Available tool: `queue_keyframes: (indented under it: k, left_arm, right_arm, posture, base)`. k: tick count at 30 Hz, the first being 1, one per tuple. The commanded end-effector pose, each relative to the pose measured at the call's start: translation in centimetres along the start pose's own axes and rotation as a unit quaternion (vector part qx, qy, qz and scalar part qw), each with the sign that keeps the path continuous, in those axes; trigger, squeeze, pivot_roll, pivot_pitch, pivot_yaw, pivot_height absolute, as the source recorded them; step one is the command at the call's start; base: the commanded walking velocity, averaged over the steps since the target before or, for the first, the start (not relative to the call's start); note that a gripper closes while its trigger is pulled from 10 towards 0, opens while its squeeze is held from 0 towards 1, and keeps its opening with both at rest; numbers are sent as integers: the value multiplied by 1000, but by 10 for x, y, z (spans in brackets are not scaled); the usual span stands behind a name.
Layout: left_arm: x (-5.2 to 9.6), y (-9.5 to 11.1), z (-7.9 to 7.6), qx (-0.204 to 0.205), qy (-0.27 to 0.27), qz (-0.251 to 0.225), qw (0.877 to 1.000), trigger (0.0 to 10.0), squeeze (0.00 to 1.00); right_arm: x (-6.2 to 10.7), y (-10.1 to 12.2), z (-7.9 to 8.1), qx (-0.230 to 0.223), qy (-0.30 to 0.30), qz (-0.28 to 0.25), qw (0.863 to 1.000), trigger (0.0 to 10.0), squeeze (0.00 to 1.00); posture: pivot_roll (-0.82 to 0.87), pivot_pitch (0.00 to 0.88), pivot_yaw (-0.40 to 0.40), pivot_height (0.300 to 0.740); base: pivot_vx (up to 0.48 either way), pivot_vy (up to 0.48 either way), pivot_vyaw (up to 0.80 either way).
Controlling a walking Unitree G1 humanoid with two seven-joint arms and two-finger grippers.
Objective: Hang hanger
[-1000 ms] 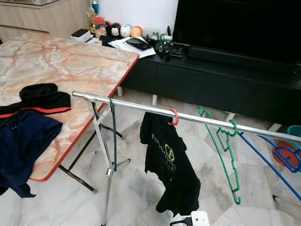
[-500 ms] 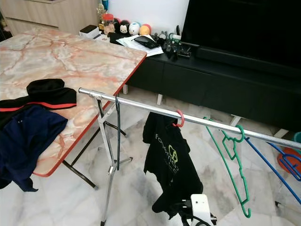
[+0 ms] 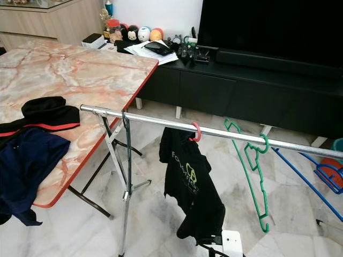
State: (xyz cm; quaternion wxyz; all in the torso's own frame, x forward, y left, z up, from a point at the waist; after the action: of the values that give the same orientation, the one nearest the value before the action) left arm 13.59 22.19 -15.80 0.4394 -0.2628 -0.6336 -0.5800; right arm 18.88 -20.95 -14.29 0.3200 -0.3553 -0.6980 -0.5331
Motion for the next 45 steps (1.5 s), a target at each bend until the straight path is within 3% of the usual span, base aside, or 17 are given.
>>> queue_keyframes:
  k: [1,22,45]
  left_arm:
    - [0,-6,-9,-29,-15,13,999,10000,0]
    - [2,-15,-7,-31,-22,32,999,10000,0]
    - [3,-21,-9,-25,-28,39,999,10000,0]
  right_arm:
    - [-1,4,-8,-13,-14,-8,1000,10000,0]
    - [1,-1,-7,-33,-19,-6,999,10000,0]
    - [3,-13,-7,-28,-16,6,999,10000,0]
  posture:
    - [-8,0,-38,740]
    - [-43,0,12,740]
    - [-61,0,12,740]
  base:
    - [0,0,0]
    - [0,0,0]
    - [-21,0,0]
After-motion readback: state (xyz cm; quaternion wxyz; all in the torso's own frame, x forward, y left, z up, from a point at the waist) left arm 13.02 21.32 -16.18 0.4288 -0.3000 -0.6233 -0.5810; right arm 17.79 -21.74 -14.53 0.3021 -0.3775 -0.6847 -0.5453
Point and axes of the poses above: a point about 5 cm out from each wrist's last joint towards the gripper, its own x axis pointing back from the gripper into the wrist, its own y axis along the axis of the wrist's last joint, z = x × y, the point moved 6 cm from there along -x, pointing out of the wrist towards the gripper, and after that the axes turned 14 degrees about x, right-handed, at the moved point
